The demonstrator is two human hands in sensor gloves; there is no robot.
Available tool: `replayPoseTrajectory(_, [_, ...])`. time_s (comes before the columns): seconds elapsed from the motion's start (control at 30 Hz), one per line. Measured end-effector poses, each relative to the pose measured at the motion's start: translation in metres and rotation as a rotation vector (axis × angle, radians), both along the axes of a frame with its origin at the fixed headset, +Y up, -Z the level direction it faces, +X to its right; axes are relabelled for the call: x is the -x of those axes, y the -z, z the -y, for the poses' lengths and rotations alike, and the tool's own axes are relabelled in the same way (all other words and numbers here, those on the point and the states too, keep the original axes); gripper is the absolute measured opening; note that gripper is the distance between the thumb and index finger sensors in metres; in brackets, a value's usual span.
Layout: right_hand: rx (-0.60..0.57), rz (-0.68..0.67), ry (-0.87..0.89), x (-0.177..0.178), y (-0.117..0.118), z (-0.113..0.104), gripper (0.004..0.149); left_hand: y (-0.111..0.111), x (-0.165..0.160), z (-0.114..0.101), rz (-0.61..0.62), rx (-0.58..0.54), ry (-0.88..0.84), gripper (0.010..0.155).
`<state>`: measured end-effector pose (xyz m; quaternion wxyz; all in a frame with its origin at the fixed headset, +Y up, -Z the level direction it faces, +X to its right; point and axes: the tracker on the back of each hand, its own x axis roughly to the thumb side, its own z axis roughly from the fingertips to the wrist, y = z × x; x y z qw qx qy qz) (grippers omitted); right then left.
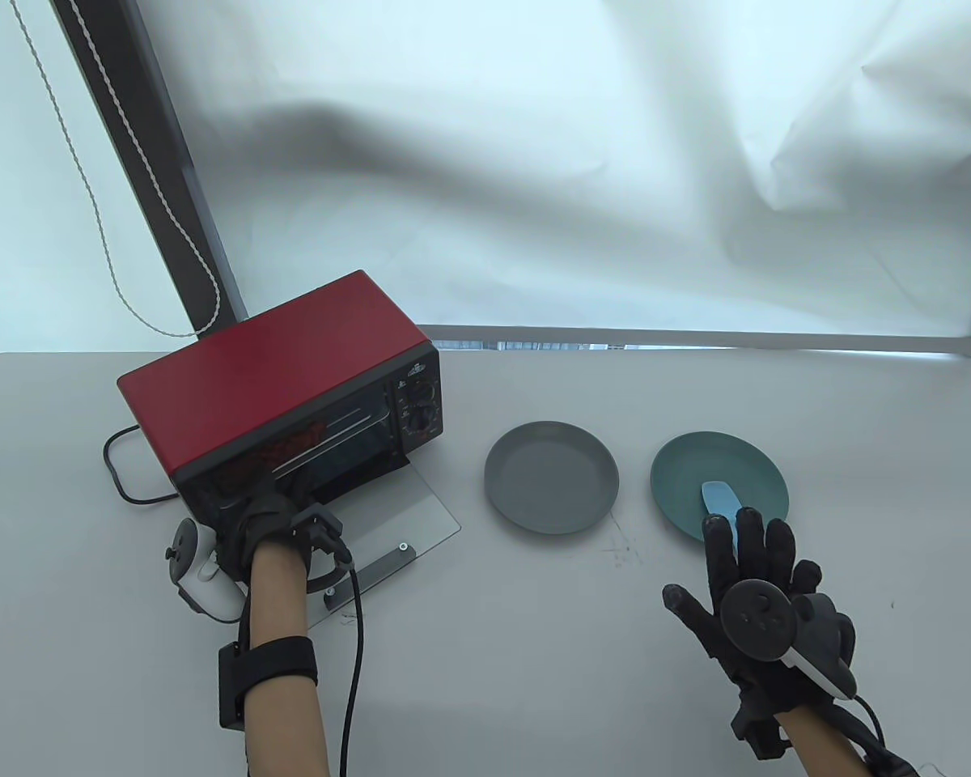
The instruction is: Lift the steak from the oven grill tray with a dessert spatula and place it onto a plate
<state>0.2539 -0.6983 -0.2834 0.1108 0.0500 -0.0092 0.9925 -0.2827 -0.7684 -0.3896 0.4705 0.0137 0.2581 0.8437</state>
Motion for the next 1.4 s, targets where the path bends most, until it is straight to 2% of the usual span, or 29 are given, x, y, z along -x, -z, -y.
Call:
replayPoseTrajectory(0.5, [-0.025,-0.016,0.022,0.0,-0.002,-0.004,0.089,-0.028,-0.012,-0.011,-0.056,0.002,0.046,0.05])
replayPoseTrajectory(1.1, [-0.047,-0.015,0.045,-0.003,-0.004,-0.005,0.088,-0.06,-0.021,-0.018,0.001,0.006,0.06,0.047])
replayPoseTrajectory(1.4, [-0.048,-0.011,0.044,-0.004,-0.004,-0.006,0.088,-0.076,-0.025,-0.012,0.015,0.023,0.053,0.046])
